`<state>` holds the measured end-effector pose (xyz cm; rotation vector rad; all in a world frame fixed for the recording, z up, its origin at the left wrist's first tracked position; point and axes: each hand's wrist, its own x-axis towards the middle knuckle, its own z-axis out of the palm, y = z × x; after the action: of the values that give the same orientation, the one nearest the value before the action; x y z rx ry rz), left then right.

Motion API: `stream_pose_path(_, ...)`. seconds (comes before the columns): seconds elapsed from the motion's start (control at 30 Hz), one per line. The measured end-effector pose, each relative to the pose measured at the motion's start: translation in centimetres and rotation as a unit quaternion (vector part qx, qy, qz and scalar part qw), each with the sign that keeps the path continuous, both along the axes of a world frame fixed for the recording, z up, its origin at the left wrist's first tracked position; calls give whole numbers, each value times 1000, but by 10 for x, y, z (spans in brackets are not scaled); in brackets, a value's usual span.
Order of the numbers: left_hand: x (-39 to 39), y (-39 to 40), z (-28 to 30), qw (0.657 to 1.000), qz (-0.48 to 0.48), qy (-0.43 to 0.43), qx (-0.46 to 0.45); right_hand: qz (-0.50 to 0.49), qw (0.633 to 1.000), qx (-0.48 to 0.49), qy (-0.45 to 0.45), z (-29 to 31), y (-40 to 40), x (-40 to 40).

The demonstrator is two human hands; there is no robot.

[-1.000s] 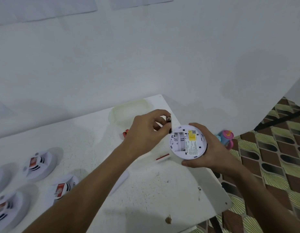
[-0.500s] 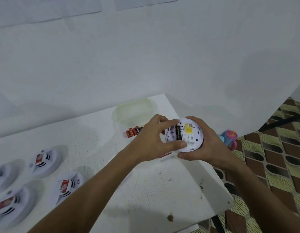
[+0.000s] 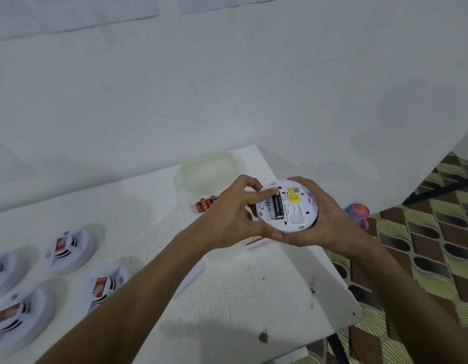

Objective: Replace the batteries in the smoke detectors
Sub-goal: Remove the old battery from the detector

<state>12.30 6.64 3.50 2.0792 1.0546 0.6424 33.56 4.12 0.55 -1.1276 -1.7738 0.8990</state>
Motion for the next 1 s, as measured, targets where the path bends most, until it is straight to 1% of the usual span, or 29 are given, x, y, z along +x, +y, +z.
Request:
stream_pose_path(0.1, 0, 1, -2, 1000, 1, 8, 5, 6, 1000, -17, 6, -1, -1, 2)
stream_pose_path(0.23, -1, 3, -3, 1000, -6, -13, -27, 33, 998, -56, 11, 0, 0, 10)
stream_pose_path(0.3, -2, 6, -5, 996, -6, -62, -69, 32, 997, -67, 10, 0, 1, 17)
stream_pose_path(0.33, -2, 8, -8, 991, 15, -95, -95, 26, 997, -72, 16, 0, 0, 20)
stream_pose_path(0.37, -3, 12, -11, 987, 48, -108, -108, 20, 997, -75, 19, 2, -1, 24)
stream_pose_path(0.4, -4, 16, -16, 988, 81, -90, -99, 14, 997, -75, 20, 2, -2, 28)
stream_pose_path(0.43, -6, 21, -22, 992, 96, -33, -73, 7, 997, -73, 20, 2, -4, 31)
stream_pose_path(0.5, -7, 30, -32, 992, 53, 107, -45, 0, 997, -73, 24, 1, -8, 38)
stream_pose_path(0.53, -4, 33, -36, 985, 17, 160, -54, -2, 997, -76, 28, 0, -10, 41)
stream_pose_path(0.6, 3, 37, -42, 969, -34, 232, -73, -6, 996, -82, 32, -1, -13, 46)
stream_pose_path(0.67, 11, 41, -47, 956, -60, 286, -40, -4, 996, -84, 29, -3, -16, 48)
stream_pose_path(0.7, 13, 42, -49, 952, -66, 296, -34, -6, 996, -84, 28, -3, -17, 49)
stream_pose_path(0.83, 16, 43, -51, 948, -77, 303, -63, -19, 995, -90, 25, -7, -17, 53)
stream_pose_path(1.0, 15, 43, -52, 950, -74, 299, -43, -25, 994, -101, 34, -10, -17, 52)
